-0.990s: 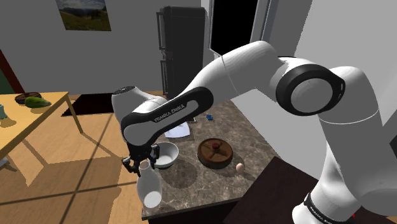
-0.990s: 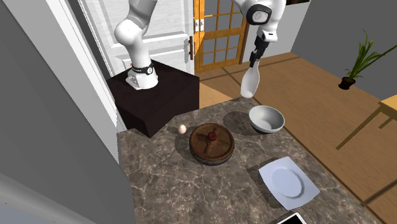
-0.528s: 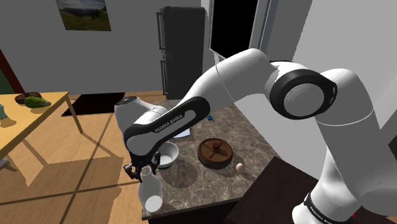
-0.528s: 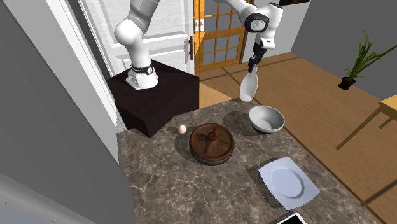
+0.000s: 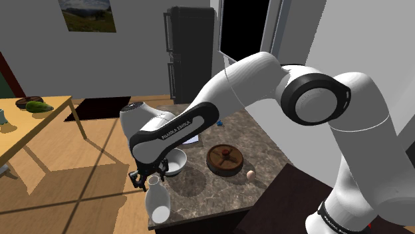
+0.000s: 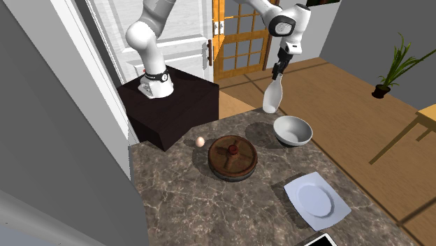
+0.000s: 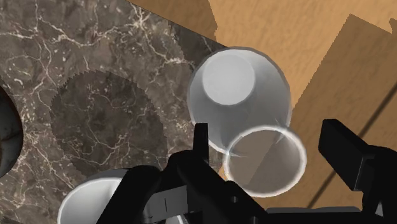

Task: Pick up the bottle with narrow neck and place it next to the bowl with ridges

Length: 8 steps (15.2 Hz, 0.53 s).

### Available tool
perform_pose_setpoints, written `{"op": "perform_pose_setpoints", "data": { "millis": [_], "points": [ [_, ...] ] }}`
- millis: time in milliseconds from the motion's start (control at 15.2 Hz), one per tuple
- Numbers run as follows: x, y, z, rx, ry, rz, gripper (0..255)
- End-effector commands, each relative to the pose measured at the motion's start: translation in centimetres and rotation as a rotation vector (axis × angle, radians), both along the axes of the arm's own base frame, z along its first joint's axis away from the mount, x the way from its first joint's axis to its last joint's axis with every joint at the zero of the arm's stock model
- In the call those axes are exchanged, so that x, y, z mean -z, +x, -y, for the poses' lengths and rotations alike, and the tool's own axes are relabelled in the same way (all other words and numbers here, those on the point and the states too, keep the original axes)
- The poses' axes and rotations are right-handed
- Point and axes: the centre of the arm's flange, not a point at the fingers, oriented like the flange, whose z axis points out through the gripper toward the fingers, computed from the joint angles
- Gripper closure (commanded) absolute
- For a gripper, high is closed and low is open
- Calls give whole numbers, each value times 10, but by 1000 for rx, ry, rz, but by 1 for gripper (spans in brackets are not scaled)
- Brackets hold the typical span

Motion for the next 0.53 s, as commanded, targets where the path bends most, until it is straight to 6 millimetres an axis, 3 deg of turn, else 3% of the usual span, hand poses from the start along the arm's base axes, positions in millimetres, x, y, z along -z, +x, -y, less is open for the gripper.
{"op": "perform_pose_setpoints", "data": {
  "millis": [0,264,462],
  "points": [
    [0,0,0,0,0,0,0],
    [0,0,0,0,0,0,0],
    [-40,4,-1,0,0,0,0]
  ]
}}
